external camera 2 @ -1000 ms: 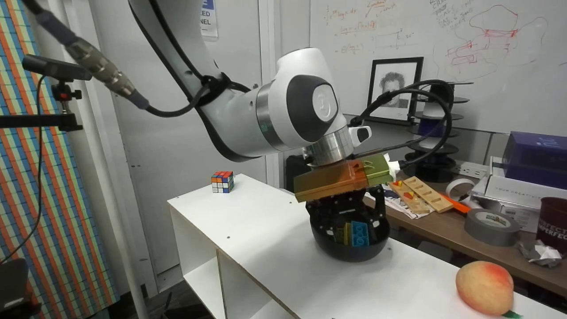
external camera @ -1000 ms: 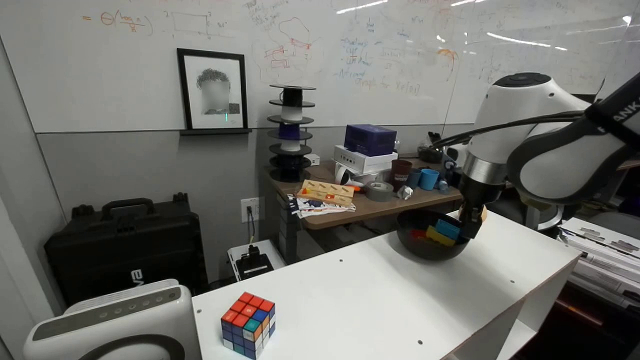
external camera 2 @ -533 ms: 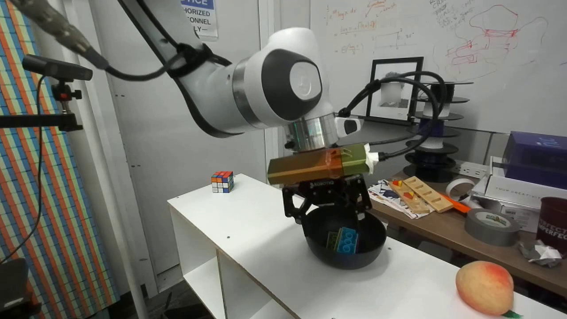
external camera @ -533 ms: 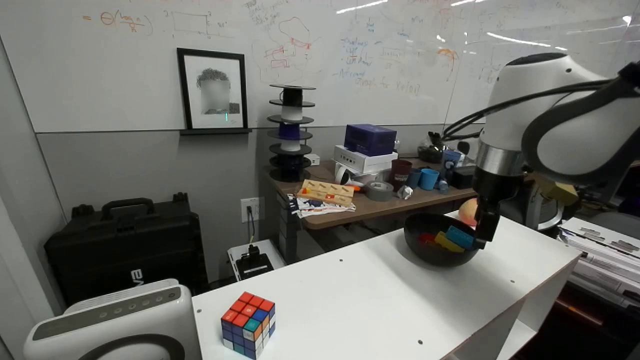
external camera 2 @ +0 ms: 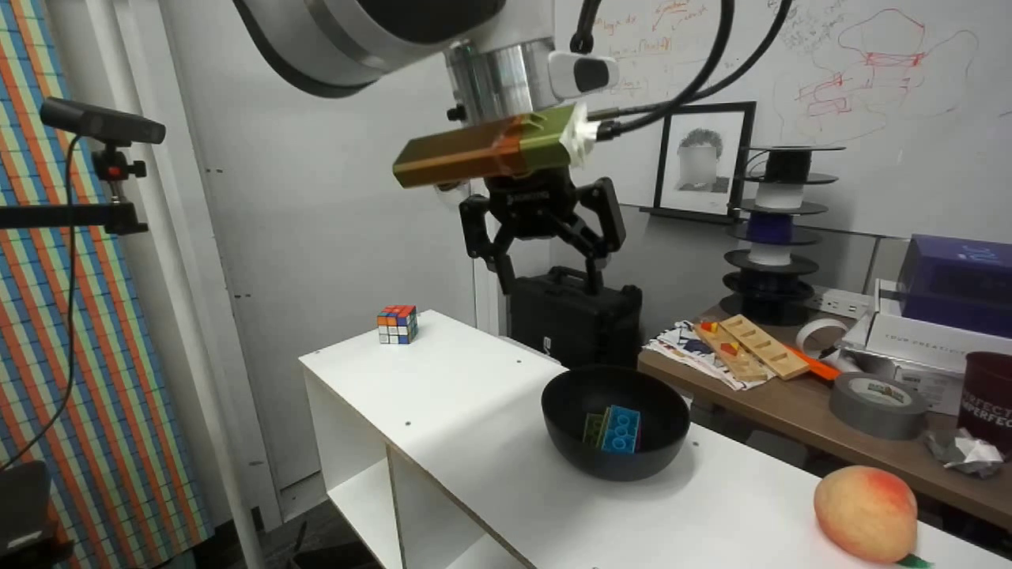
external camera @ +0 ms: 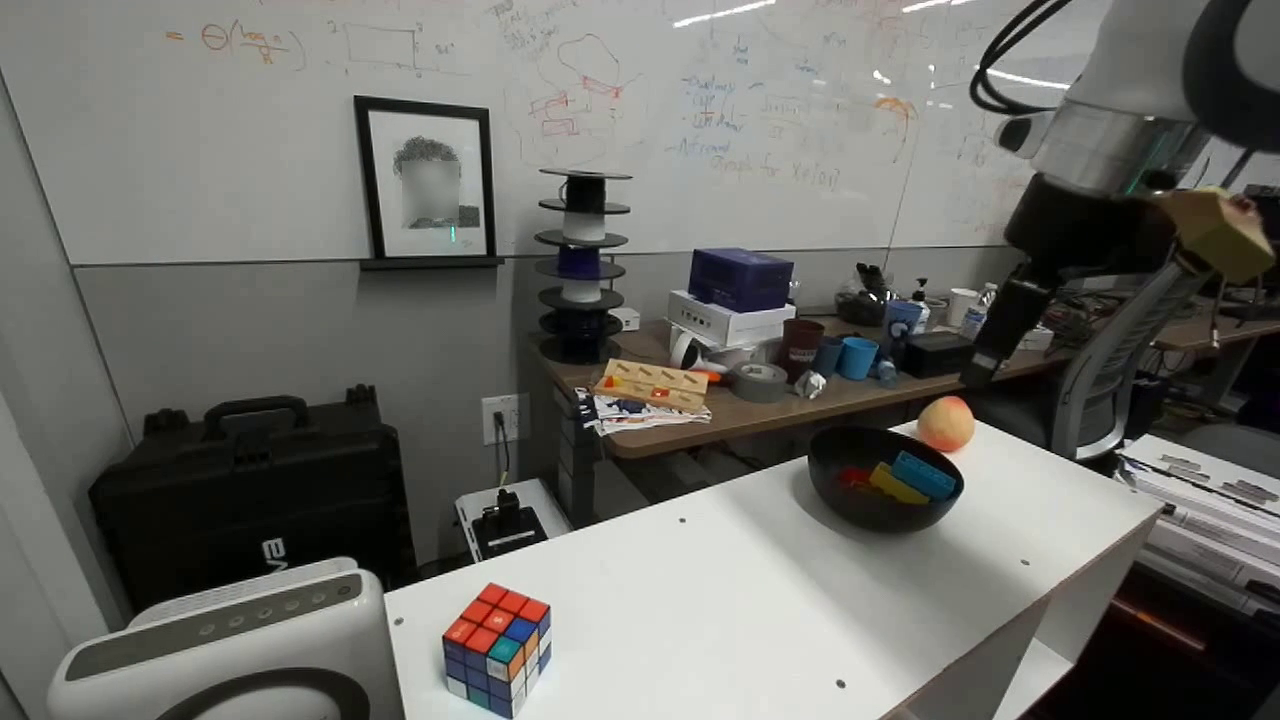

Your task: Pick up the green, orange, blue and yellow objects from the table and put them in the bowl

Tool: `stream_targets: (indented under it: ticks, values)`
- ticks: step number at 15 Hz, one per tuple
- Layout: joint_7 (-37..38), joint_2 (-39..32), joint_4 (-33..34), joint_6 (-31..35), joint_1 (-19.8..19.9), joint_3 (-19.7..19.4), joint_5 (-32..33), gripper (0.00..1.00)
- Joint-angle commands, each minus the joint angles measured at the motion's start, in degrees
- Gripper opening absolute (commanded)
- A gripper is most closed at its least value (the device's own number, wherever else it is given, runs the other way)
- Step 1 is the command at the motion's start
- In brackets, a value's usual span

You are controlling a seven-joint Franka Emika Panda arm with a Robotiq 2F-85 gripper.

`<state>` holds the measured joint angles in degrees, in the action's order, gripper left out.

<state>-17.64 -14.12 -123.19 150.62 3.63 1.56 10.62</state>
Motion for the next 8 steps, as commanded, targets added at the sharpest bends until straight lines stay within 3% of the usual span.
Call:
stream_targets:
  ticks: [1, 7, 8]
  values:
    - [6.73, 8.68, -5.49, -8.28, -0.49, -1.58, -2.58, 1.00]
    - [4.76, 12.21, -3.51, -29.52, 0.47, -3.58, -7.42, 1.00]
    - [6.10, 10.79, -4.02, -25.48, -0.27, -3.40, -5.52, 1.00]
